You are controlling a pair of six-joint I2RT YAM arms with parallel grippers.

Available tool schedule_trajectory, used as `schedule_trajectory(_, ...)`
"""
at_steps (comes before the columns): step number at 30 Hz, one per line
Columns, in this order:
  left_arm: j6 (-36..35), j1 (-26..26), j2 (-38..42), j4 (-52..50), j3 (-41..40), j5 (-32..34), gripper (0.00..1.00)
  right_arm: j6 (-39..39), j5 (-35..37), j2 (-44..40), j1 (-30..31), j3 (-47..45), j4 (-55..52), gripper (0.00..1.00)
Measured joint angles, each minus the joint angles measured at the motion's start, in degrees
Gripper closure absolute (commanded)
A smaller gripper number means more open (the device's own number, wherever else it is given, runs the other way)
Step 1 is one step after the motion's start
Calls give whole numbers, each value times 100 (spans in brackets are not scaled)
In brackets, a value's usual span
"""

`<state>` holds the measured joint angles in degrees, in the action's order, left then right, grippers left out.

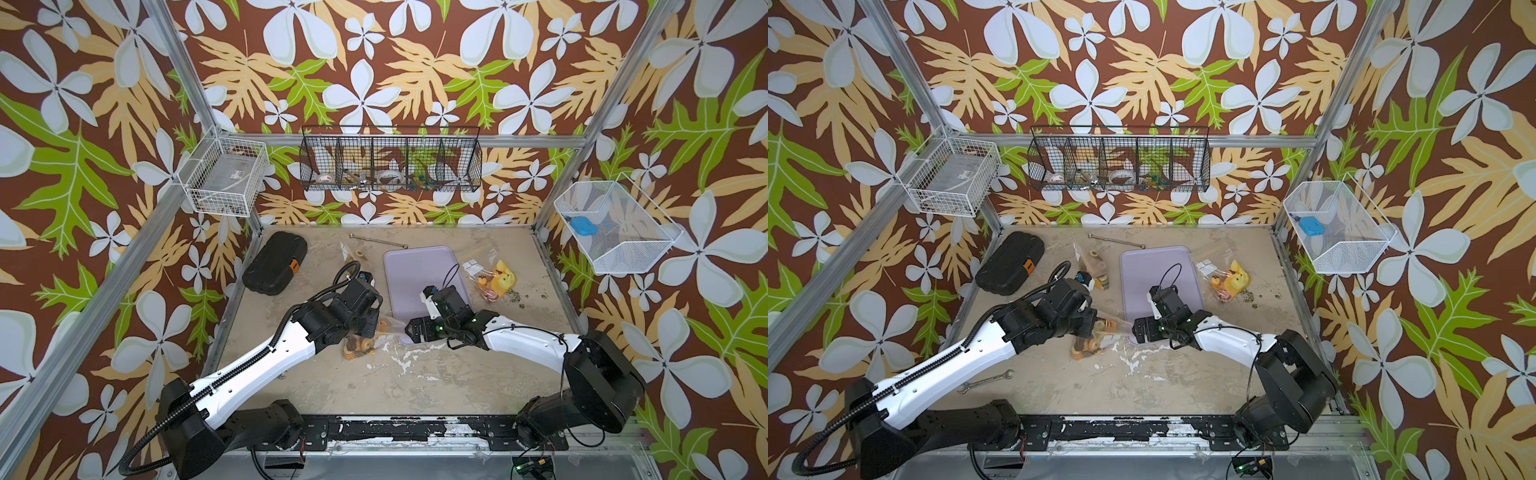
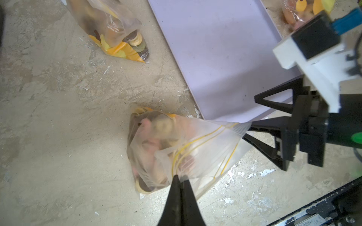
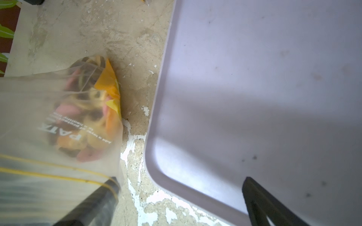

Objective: Pour cookies out of the ziploc bag
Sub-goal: Open the ziploc bag at the center of the board, then adjust the ziploc bag on the tray.

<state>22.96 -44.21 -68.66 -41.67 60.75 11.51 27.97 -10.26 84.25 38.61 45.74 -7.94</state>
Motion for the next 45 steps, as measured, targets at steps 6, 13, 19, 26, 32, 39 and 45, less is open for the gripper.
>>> schedule_trajectory(6, -74, 101, -105, 101, -39, -22, 100, -785, -715, -1360, -26, -4, -85, 0)
schedule_trajectory(13, -96, 175, -243, 214, -37, -153, 100, -1349, -2120, -1399, 85, 190, 120, 8)
schedule_trajectory(19, -96, 354, -302, 354, -26, -289, 100, -1445, -2507, -881, 402, 369, 551, 11)
schedule_trajectory(26, -205, 516, -391, 529, -15, -470, 100, -1447, -2573, -101, 636, 614, 953, 17)
schedule_trajectory(32, -317, 599, -487, 643, 7, -603, 100, -1316, -2559, 535, 835, 645, 1360, 26)
schedule_trajectory(39, -328, 658, -345, 758, -94, -739, 93, -1019, -2470, 896, 1034, 446, 1893, 42)
schedule_trajectory(45, -304, 715, -94, 809, -232, -730, 52, -841, -2352, 1027, 1051, 361, 2168, 55)
